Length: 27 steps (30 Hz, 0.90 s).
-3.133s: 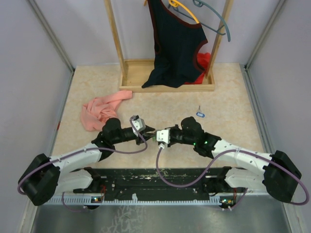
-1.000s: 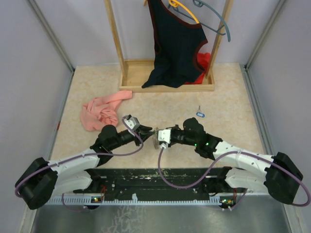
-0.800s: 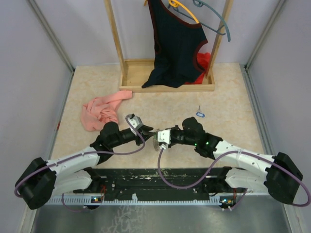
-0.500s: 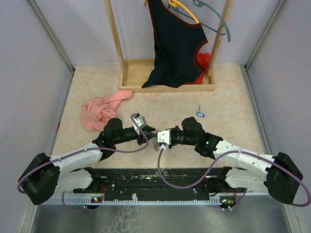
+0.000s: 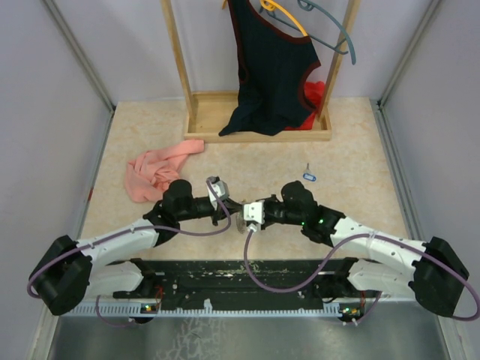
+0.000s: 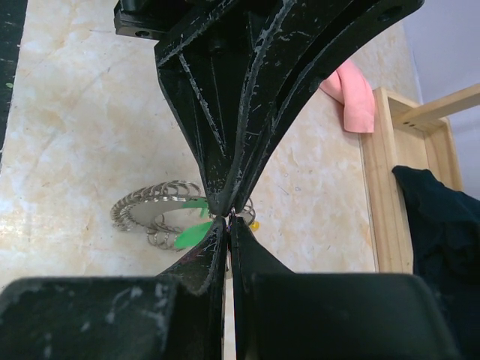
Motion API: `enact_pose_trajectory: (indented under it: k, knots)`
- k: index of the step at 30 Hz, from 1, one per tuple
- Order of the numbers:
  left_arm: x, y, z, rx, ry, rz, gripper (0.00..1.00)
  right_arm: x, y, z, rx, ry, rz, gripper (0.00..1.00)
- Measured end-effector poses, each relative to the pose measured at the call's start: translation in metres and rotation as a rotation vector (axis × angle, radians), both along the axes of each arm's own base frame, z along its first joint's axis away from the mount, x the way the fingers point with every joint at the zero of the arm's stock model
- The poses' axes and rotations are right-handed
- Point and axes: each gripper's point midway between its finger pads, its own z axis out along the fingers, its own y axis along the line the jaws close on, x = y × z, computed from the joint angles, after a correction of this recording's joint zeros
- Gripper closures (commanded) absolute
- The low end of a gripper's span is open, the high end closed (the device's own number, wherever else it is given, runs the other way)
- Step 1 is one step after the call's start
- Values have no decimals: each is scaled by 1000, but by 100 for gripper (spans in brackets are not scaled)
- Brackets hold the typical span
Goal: Put the keys on the keyring
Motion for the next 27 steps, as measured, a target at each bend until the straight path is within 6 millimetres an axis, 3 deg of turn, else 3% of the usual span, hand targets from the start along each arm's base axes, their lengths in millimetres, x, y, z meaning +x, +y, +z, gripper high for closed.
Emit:
enact_pose_trajectory:
  k: [13, 22, 27]
  knots:
    - [9, 0, 11, -40, 30, 68, 99, 1, -2, 12, 48, -6, -29, 100]
    - [10, 3, 7, -71, 71, 118, 99, -4, -7, -6, 88, 38, -58, 100]
    - [8, 3, 7, -87, 70, 120, 99, -5, -8, -7, 118, 45, -70, 100]
